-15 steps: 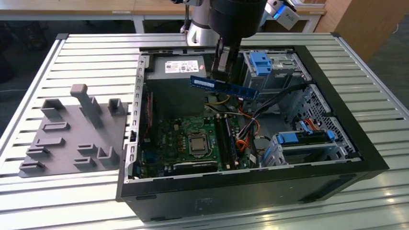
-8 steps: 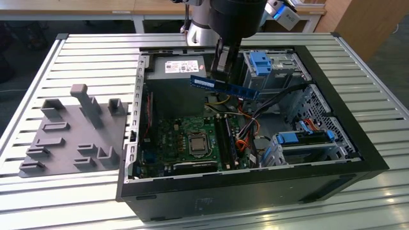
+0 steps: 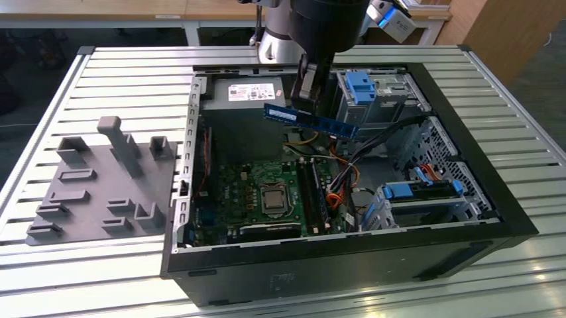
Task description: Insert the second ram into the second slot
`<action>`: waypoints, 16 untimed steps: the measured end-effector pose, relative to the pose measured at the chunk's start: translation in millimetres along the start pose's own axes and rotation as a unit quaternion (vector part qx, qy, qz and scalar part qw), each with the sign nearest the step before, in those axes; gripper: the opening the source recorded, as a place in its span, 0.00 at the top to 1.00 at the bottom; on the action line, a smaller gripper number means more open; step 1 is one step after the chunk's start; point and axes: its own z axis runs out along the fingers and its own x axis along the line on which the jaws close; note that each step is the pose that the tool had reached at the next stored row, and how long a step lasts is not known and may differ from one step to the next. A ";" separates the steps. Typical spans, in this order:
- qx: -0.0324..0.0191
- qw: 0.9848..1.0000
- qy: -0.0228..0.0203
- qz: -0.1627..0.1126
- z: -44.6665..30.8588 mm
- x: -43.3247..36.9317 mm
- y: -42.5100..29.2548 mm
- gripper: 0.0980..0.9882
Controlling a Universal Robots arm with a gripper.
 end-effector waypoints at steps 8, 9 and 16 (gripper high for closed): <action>0.000 1.000 0.000 0.007 0.0 0.0 0.0 0.96; 0.000 1.000 0.000 0.008 0.0 0.0 0.0 0.96; 0.000 1.000 -0.001 0.014 0.0 0.0 0.0 0.96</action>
